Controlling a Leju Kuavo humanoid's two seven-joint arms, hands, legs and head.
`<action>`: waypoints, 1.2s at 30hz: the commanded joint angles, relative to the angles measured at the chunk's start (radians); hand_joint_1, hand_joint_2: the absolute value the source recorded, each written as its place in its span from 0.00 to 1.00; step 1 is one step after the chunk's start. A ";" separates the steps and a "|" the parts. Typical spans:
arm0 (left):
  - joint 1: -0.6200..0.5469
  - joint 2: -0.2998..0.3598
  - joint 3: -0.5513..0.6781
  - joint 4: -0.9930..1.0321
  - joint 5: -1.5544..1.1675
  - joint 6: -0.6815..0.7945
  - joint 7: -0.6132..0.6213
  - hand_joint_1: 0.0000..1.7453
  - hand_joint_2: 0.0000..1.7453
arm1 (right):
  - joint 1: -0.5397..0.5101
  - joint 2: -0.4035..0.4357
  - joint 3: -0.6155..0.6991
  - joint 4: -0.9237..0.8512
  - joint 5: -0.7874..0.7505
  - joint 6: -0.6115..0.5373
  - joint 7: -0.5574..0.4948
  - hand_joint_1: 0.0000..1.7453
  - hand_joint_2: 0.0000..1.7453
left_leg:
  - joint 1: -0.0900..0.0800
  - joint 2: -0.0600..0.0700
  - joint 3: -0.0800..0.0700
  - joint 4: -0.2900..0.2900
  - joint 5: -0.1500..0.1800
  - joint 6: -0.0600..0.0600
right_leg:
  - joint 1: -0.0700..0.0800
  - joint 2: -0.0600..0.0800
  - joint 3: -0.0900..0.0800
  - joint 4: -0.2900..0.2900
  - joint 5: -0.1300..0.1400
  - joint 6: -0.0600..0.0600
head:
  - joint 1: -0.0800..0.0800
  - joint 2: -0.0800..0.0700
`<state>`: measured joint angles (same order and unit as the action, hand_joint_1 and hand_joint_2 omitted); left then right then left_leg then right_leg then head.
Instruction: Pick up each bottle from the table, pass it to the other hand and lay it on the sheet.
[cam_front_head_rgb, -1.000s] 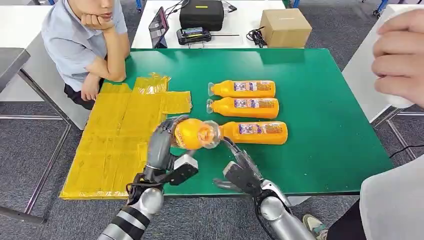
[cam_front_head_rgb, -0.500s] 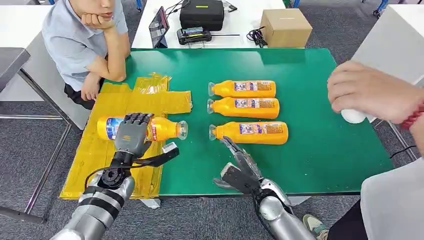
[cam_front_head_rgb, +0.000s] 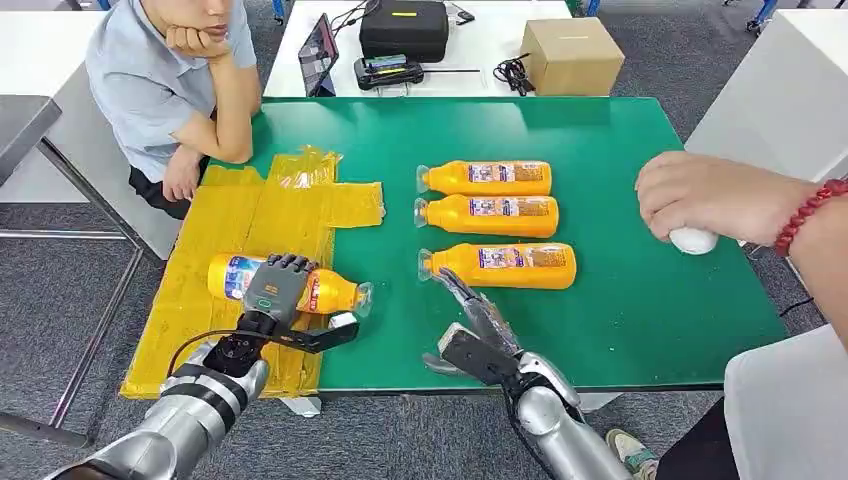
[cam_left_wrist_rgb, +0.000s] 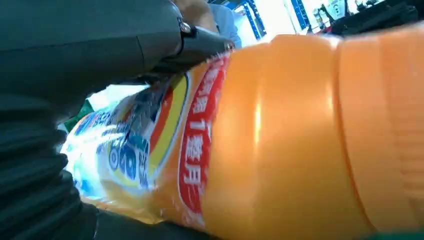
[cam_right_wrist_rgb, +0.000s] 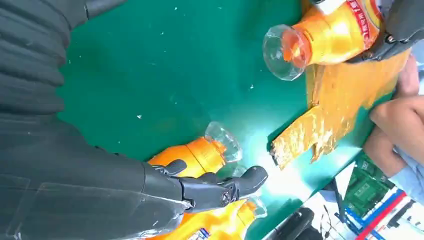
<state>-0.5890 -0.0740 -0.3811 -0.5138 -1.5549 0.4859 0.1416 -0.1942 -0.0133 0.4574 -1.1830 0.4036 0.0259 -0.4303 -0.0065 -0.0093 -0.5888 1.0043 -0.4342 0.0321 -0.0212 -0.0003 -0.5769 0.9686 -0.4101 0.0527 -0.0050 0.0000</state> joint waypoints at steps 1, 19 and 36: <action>-0.067 -0.003 -0.047 0.164 0.002 -0.116 0.040 0.00 1.00 | -0.026 0.009 -0.006 0.020 0.002 0.005 0.006 0.00 1.00 | 0.001 0.002 0.002 0.000 0.000 -0.002 | 0.001 0.001 0.002 0.000 0.000 -0.002 | 0.000 0.000; -0.067 -0.029 -0.008 0.170 0.009 -0.180 0.120 0.00 1.00 | -0.013 0.021 -0.029 0.019 0.033 -0.003 0.020 0.00 1.00 | 0.001 0.004 0.007 -0.001 0.000 -0.003 | 0.001 0.003 0.005 0.000 0.001 -0.003 | 0.000 0.000; 0.034 -0.068 -0.048 -0.030 -0.016 0.016 0.168 0.00 1.00 | 0.054 0.023 -0.064 -0.016 0.063 -0.033 0.026 0.00 1.00 | 0.001 0.001 0.005 0.000 0.000 -0.002 | 0.001 0.000 0.004 0.000 0.000 -0.002 | 0.000 0.000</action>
<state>-0.6010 -0.1389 -0.4009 -0.4887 -1.5709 0.4811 0.3052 -0.1404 0.0069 0.4238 -1.2047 0.4612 0.0011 -0.4089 -0.0069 -0.0092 -0.5853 1.0044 -0.4333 0.0313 -0.0214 -0.0002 -0.5742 0.9693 -0.4098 0.0525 -0.0050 0.0000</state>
